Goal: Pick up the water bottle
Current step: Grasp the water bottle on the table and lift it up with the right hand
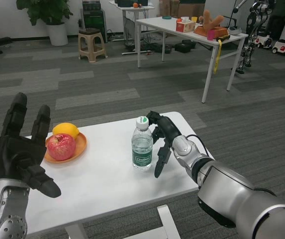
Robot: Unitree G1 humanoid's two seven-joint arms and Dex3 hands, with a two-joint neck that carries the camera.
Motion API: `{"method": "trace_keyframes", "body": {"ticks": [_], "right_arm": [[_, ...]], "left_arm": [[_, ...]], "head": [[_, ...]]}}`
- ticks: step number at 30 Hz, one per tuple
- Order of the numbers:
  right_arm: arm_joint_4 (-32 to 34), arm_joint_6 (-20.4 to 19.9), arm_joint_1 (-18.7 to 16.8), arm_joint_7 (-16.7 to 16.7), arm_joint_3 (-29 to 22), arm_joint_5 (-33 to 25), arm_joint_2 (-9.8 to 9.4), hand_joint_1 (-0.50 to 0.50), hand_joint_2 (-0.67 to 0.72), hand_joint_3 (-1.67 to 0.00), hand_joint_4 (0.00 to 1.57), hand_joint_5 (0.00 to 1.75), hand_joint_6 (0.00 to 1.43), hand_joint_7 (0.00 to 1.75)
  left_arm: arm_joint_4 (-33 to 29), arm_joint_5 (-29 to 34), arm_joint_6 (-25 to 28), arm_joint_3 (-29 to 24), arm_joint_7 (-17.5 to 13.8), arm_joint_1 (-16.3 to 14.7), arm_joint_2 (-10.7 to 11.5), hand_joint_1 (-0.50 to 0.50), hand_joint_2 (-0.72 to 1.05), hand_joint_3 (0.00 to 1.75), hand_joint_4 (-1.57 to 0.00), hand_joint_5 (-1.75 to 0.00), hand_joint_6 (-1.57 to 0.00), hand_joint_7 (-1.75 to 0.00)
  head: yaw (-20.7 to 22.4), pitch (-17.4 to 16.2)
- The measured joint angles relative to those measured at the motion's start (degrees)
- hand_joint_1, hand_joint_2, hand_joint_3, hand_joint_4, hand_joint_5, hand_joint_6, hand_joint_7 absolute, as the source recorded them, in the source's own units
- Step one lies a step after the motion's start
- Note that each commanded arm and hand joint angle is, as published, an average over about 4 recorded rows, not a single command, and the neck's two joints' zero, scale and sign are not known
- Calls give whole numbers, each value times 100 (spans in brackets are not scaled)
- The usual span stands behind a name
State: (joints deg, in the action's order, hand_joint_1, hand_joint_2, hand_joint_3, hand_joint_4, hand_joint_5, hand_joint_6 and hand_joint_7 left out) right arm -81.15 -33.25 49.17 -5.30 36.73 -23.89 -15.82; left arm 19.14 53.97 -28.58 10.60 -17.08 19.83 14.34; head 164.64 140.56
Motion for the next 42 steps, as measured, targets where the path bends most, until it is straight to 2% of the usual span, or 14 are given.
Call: {"method": "trace_keyframes", "body": {"ticks": [2, 6, 10, 11, 13, 17, 21, 25, 27, 32, 34, 35, 39, 42], "right_arm": [[3, 0, -18, 23, -50, 0, 0, -46, 66, 0, 84, 165, 53, 157], [20, 0, -137, 59, -173, -1, -2, -46, 65, 0, 81, 165, 52, 155], [112, 3, -313, 137, -278, -1, -10, -46, 63, 0, 60, 162, 19, 168], [136, 4, -341, 144, -306, -1, -11, -46, 61, 0, 56, 160, 16, 168], [160, 4, -374, 149, -343, -1, -12, -46, 63, 0, 47, 150, 11, 168], [161, 4, -379, 149, -345, -1, -12, -46, 65, 0, 31, 116, 6, 162], [162, 4, -379, 152, -336, -1, -11, -46, 66, 0, 31, 95, 6, 161], [163, 4, -379, 155, -348, -1, -11, -46, 66, 0, 24, 82, 4, 161], [163, 4, -379, 157, -373, -1, -11, -46, 65, 0, 20, 68, 3, 157], [163, 10, -379, 213, -394, -2, -11, -46, 60, 0, 18, 27, 0, 129], [170, 16, -379, 243, -393, -2, -11, -46, 60, 0, 12, 15, 0, 113], [190, 20, -379, 268, -392, -2, -11, -46, 60, 0, 7, 7, 0, 99], [254, 37, -379, 343, -336, -4, -10, -47, 60, 0, 0, 0, 0, 49], [269, 43, -379, 373, -238, -3, -7, -46, 60, 0, 0, 0, 0, 30]], "left_arm": [[0, 0, 0, 0, 0, 0, 0, -50, -64, 9, 0, 0, 0, 0], [0, 0, -1, -2, 0, -10, 0, -50, -64, 9, 0, 0, 0, 0], [-1, 0, -1, -15, 0, -40, 0, -50, -64, 0, 0, 0, 0, 0], [-2, 0, -1, -19, 0, -48, 0, -50, -64, 0, 0, 0, 0, 0], [-2, 0, -1, -26, 0, -60, 0, -50, -64, 4, 0, 0, 0, 0], [-2, 0, -1, -28, 0, -63, 0, -50, -64, 9, 0, 0, 0, 0], [-2, 0, -1, -28, 0, -64, 0, -50, -64, 9, 0, 0, 0, 0], [-2, 0, -1, -28, 0, -64, 0, -50, -66, 9, 0, 0, 0, 0], [-2, 0, -1, -28, 0, -64, 0, -49, -68, 9, 0, 0, 0, 0], [-2, 0, -1, -28, 0, -64, 0, -50, -64, 9, 0, 0, 0, 0], [-2, 0, -1, -28, 0, -64, 0, -50, -64, 9, 0, 0, 0, 0], [-2, 0, -1, -28, 0, -64, 0, -50, -64, 9, 0, 0, 0, 0], [-2, 0, -1, -27, 0, -64, 0, -50, -64, 4, 0, 0, 0, 0], [-2, 0, -1, -27, 0, -64, 0, -50, -64, 2, 0, 0, 0, 0]], "head": [[0, 0], [48, -32], [48, -32], [48, -32], [65, -36], [83, -76], [77, -85], [74, -82], [65, -83], [54, -81], [48, -73], [45, -69], [44, -62], [43, -59]]}}
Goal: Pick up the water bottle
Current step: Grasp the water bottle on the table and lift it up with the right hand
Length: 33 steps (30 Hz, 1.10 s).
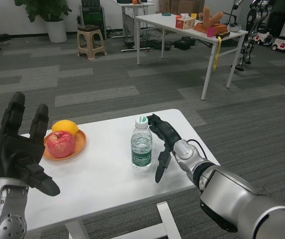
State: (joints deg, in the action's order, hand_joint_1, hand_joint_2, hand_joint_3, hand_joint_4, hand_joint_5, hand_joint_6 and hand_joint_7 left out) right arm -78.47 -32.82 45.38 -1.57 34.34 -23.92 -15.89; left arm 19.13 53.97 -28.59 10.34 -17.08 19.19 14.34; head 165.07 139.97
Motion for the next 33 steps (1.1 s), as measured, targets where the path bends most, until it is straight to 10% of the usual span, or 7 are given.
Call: {"method": "trace_keyframes", "body": {"ticks": [13, 18, 25, 33], "right_arm": [[4, 5, 12, 0, 332, -3, 63, -46, 60, 0, 0, 0, 0, 38], [4, 5, 16, 1, 452, -4, 90, -48, 60, 0, 17, 0, 0, 72], [5, 5, 18, 3, 358, -2, 92, -46, 60, 0, 56, 136, 7, 161], [19, 5, -18, 9, -69, -1, 72, -46, 60, 0, 74, 165, 17, 175]], "left_arm": [[0, 1, 0, -1, 0, -1, 0, -50, -64, 4, 0, 0, 0, 0], [0, 1, 0, -1, 0, -11, 0, -50, -64, 9, 0, 0, 0, 0], [-1, 1, 0, -1, 0, -58, 0, -50, -68, 7, 0, 0, 0, 0], [-2, 2, 0, -2, 0, -106, 0, -50, -64, 7, 0, 0, 0, 0]], "head": [[-111, 87], [-110, 97], [-73, 45], [-78, -30]]}}
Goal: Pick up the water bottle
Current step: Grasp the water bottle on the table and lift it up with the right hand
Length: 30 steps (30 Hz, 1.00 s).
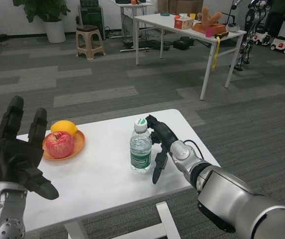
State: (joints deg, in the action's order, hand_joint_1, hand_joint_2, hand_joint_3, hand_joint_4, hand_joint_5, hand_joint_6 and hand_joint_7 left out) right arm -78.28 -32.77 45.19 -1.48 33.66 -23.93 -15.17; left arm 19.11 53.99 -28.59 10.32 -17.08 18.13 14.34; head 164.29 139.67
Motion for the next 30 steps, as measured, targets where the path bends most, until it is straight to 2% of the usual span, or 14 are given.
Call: {"method": "trace_keyframes", "body": {"ticks": [3, 8, 11, 12, 15, 18, 20, 22, 25, 30], "right_arm": [[75, 1, -64, 13, -105, -1, -19, -49, 60, 0, 76, 165, 16, 175], [238, 1, -248, 110, -243, -1, -69, -48, 60, 0, 73, 165, 15, 175], [275, 1, -348, 133, -261, -1, -76, -48, 60, 0, 51, 162, 7, 161], [280, 1, -364, 137, -261, -1, -76, -48, 60, 0, 39, 158, 4, 154], [287, 1, -381, 148, -260, -1, -77, -48, 60, 0, 21, 138, 0, 143], [286, 1, -382, 153, -244, -2, -77, -48, 60, 0, 16, 121, 0, 140], [273, 1, -370, 152, -199, -2, -76, -47, 60, 0, 11, 102, 0, 136], [246, 2, -325, 152, -142, -2, -71, -46, 60, 0, 6, 75, 0, 129], [209, 2, -244, 141, -94, -2, -67, -46, 60, 0, 1, 51, 0, 120], [181, 2, -181, 104, 78, -3, -61, -47, 60, 0, 0, 29, 0, 103]], "left_arm": [[-1, 1, 0, 0, 0, -1, 0, -50, -64, 9, 0, 0, 0, 0], [-3, 1, 0, 0, 0, -3, 0, -50, -68, 9, 0, 0, 0, 0], [-3, 1, 0, 0, 0, -4, 0, -50, -66, 7, 0, 0, 0, 0], [-3, 1, 0, 0, 0, -4, 0, -50, -68, 4, 0, 0, 0, 0], [-3, 1, 0, 0, 0, -5, 0, -50, -68, 2, 0, 0, 0, 0], [-3, 1, 0, 1, 0, -5, 0, -50, -64, 9, 0, 0, 0, 0], [-3, 1, 0, 2, 0, -5, 0, -50, -64, 9, 0, 0, 0, 0], [-3, 2, 0, 6, 0, -5, 0, -50, -64, 9, 0, 0, 0, 0], [-3, 2, 0, 16, 0, -4, 0, -50, -64, 9, 0, 0, 0, 0], [-3, 2, 0, 28, 0, -4, 0, -50, -64, 9, 0, 0, 0, 0]], "head": [[-7, -16], [-3, -33], [2, -47], [2, -47], [-7, -58], [-19, -69], [-31, -65], [-31, -58], [-29, -51], [-28, -5]]}}
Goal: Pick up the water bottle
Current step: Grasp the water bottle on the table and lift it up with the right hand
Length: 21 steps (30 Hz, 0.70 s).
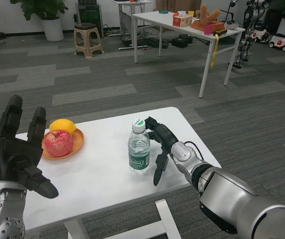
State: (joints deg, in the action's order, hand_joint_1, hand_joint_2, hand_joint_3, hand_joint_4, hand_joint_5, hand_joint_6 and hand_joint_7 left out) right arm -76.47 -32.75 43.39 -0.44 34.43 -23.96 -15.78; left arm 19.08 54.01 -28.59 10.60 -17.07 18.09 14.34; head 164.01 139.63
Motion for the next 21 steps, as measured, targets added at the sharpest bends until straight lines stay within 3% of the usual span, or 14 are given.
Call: {"method": "trace_keyframes", "body": {"ticks": [12, 15, 16, 19, 20, 21], "right_arm": [[29, 1, 141, -54, 836, -5, 78, -48, 60, 0, 1, 7, 0, 84], [72, 1, 142, -55, 937, -4, 89, -48, 60, 0, 6, 2, 0, 96], [88, 1, 142, -55, 947, -4, 92, -48, 60, 0, 10, 7, 1, 112], [128, 1, 142, -53, 935, -4, 105, -47, 60, 0, 31, 80, 15, 168], [136, 1, 142, -52, 916, -3, 109, -47, 60, 0, 39, 112, 22, 175], [140, 1, 142, -51, 883, -3, 112, -47, 60, 0, 46, 126, 29, 173]], "left_arm": [[0, 6, 0, 2, 0, 0, -2, -50, -64, 7, 0, 0, 0, 0], [0, 7, 0, 3, 0, 0, -2, -50, -64, 7, 0, 0, 0, 0], [0, 7, 0, 3, 0, 0, -2, -50, -66, 9, 0, 0, 0, 0], [0, 7, 0, 3, 0, 0, -2, -50, -66, 9, 0, 0, 0, 0], [0, 7, 0, 3, 0, 0, -2, -50, -64, 7, 0, 0, 0, 0], [0, 7, 0, 2, 0, 0, -2, -50, -64, 4, 0, 0, 0, 0]], "head": [[-37, 31], [-22, 28], [-16, 27], [-6, 23], [-4, 22], [-4, 22]]}}
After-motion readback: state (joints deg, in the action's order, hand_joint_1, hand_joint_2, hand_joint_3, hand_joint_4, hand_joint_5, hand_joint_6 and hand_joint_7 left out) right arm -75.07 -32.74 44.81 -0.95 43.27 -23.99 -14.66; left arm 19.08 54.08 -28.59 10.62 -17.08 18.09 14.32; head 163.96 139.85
